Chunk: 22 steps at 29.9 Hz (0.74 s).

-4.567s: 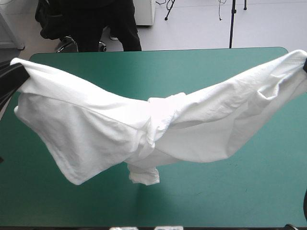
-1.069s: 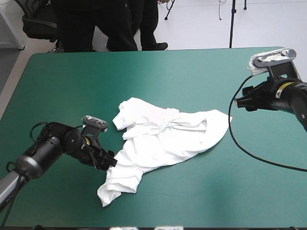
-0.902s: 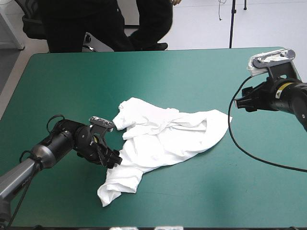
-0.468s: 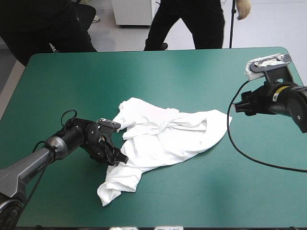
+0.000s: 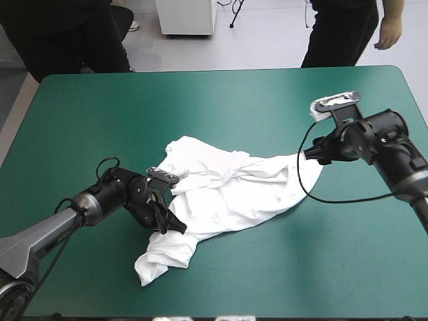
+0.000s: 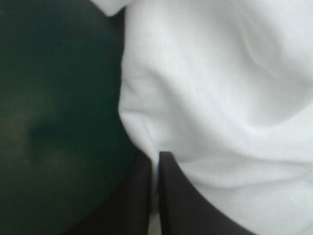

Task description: Fold the cloth

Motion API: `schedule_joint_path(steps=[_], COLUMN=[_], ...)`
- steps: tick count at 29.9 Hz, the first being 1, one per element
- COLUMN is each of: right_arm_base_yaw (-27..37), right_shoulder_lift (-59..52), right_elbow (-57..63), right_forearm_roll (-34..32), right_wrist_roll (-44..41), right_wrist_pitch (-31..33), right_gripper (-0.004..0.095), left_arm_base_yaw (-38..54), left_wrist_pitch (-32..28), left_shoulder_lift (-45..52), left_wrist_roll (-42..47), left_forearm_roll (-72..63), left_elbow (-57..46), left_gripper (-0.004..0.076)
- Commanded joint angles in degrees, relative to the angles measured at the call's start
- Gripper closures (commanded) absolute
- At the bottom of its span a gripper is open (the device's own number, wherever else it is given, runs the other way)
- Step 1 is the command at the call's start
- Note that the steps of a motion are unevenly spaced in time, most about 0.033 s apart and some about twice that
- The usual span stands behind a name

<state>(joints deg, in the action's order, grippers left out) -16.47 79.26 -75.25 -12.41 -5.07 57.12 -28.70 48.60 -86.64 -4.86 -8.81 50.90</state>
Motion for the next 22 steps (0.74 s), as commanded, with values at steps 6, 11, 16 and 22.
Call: schedule_joint_path(steps=[6,11,16,22], right_arm_base_yaw=[1.89,4.58,6.26,6.40], right_shoulder_lift=[13.59,18.86,21.73,25.51], right_elbow=[-1.57,-2.27,-2.75,-2.75], right_forearm_roll=[-1.47,2.87,7.14,10.28], right_wrist_roll=[-0.94,0.94,3.45,5.07], right_wrist_pitch=[-5.49,-7.15,-8.89,-8.32], right_gripper=[0.0260,0.0260,0.0260,0.0323], left_arm_base_yaw=[-0.91,-0.91,-0.91,-0.91], left_wrist_pitch=[-0.34,0.46,0.74,1.22], left_shoulder_lift=[0.53,0.53,0.53,0.53], left_wrist_roll=[0.94,1.14,1.14,1.14], left_forearm_roll=[-4.99,-4.99,-4.99,-4.99], left_elbow=[0.75,0.75,0.75,0.75], left_gripper=[0.0733,0.0733,0.0733,0.0733])
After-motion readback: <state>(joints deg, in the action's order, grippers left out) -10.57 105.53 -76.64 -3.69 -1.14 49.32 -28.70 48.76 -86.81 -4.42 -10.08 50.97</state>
